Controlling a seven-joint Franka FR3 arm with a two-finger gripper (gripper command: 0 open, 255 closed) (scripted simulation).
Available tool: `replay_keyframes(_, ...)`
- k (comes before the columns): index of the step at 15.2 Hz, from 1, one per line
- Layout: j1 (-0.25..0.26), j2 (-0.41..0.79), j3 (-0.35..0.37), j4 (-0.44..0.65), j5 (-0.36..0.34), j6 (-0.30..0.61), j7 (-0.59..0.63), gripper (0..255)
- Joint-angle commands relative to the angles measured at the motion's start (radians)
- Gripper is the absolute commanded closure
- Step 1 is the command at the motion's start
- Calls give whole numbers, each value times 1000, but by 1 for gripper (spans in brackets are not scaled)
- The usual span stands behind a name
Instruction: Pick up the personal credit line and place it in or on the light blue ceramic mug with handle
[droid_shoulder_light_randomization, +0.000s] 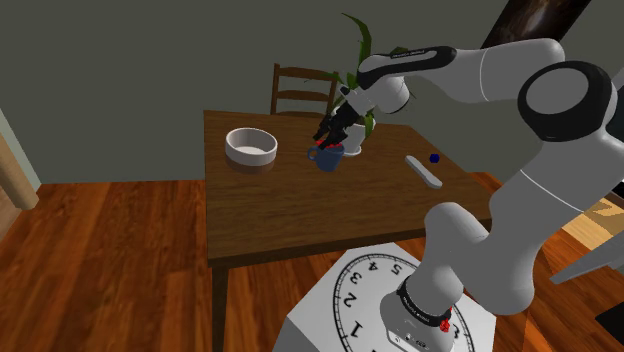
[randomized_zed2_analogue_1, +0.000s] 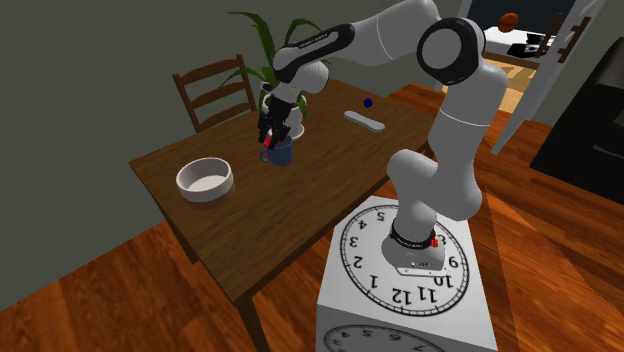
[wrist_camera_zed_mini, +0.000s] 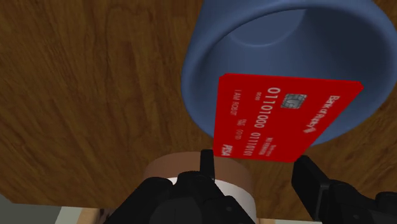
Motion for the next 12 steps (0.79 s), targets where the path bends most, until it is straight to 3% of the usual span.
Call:
replay_keyframes(1, 1, 3, -3, -3, 0, 0, -2, 255)
replay_keyframes(3, 1, 3, -3, -3, 1, 0, -2, 255)
replay_keyframes(4, 2, 4, -4, -3, 2, 0, -2, 0)
replay_keyframes(9, 1, 3, -3, -3, 1, 0, -2, 0)
replay_keyframes(12, -112, -74, 88, 36, -100, -69, 65, 0)
